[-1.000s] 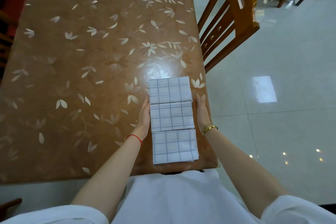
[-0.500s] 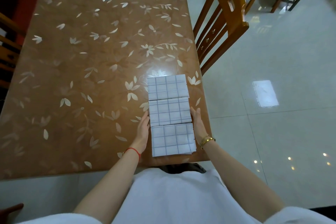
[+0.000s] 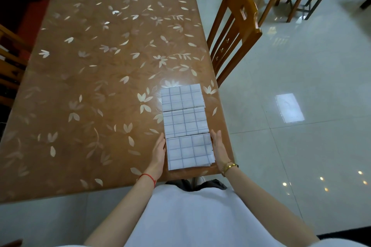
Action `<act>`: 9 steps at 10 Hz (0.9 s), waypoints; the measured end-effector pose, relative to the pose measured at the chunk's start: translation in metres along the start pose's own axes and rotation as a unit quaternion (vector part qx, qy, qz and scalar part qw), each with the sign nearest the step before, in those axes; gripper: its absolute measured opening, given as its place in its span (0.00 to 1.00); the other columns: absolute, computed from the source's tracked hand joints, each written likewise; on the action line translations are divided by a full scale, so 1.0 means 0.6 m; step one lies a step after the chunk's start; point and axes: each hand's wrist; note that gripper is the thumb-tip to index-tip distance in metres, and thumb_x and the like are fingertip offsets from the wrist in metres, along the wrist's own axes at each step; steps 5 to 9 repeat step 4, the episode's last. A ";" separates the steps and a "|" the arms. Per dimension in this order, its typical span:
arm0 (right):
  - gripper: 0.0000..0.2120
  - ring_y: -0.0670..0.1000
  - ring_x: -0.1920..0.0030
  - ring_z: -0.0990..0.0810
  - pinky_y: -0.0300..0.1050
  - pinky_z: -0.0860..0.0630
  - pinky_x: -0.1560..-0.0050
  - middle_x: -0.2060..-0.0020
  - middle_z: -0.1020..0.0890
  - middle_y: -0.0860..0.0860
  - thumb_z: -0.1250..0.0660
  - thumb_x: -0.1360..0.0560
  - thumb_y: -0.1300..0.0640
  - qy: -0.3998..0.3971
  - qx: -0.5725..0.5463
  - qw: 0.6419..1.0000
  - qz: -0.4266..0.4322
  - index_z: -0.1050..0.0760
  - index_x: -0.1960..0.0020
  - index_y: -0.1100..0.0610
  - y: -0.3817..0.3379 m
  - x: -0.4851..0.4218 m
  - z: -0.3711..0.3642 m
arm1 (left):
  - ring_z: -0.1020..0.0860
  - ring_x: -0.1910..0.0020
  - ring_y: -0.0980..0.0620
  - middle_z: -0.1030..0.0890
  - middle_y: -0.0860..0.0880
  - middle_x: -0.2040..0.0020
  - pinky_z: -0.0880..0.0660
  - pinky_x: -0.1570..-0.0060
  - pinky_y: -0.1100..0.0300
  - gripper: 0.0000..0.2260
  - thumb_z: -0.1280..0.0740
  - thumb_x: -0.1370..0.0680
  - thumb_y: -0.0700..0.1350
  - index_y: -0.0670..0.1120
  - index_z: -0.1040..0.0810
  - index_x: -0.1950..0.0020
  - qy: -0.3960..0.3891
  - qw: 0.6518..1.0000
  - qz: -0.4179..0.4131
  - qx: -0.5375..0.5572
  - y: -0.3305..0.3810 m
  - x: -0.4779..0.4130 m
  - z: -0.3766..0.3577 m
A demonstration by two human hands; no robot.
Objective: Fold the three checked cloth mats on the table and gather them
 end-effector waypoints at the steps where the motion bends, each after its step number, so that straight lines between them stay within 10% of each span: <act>1: 0.35 0.48 0.27 0.37 0.55 0.43 0.24 0.26 0.35 0.44 0.59 0.23 0.29 0.005 0.000 1.000 -0.001 0.42 0.23 0.45 0.000 0.001 -0.002 | 0.38 0.24 0.50 0.37 0.49 0.22 0.39 0.29 0.57 0.22 0.47 0.15 0.46 0.45 0.42 0.20 -0.006 1.000 0.009 0.004 -0.001 -0.001 0.005; 9: 0.29 0.47 0.24 0.40 0.50 0.47 0.23 0.24 0.37 0.45 0.54 0.19 0.37 0.079 -0.001 0.994 0.071 0.40 0.23 0.49 -0.006 -0.015 -0.008 | 0.39 0.23 0.50 0.38 0.49 0.22 0.42 0.24 0.54 0.20 0.48 0.14 0.45 0.47 0.39 0.22 0.006 1.000 -0.024 0.013 0.010 -0.016 0.026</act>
Point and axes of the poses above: each hand's wrist, its own x-axis away from the middle knuckle, its own z-axis out of the back of the hand, y = z × x
